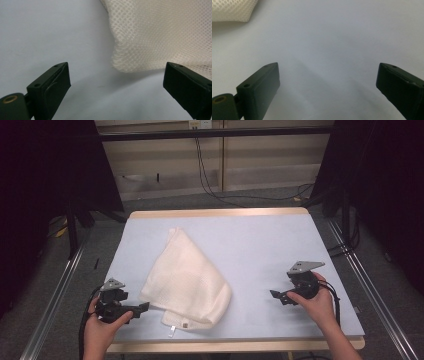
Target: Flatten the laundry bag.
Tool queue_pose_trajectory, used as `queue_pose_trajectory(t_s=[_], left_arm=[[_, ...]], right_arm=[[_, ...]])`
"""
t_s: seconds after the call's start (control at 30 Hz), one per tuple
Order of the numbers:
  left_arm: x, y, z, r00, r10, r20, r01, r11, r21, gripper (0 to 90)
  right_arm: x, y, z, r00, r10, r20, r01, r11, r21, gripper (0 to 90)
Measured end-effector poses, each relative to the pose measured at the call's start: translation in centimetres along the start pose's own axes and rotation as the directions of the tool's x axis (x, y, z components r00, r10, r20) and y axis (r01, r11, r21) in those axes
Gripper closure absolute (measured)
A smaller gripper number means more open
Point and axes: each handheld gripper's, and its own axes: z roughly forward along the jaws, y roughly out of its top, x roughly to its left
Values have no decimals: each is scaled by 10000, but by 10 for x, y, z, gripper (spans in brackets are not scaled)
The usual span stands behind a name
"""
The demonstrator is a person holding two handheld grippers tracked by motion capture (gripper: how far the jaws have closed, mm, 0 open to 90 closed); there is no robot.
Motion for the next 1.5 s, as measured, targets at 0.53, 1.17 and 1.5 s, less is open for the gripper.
queue_pose_trajectory(t_s=[0.53,1.17,1.5], left_arm=[[-18,0,6,9989,433,193,-435,9990,70,153],[-29,-6,7,9968,563,564,-595,9966,572,312],[-44,-11,15,9902,775,1160,-878,9923,869,349]], right_arm=[[4,7,6,9997,-199,-143,198,9998,-31,42],[9,13,13,9984,-450,-347,451,9990,16,45],[10,20,20,9980,-431,-463,432,9991,7,45]])
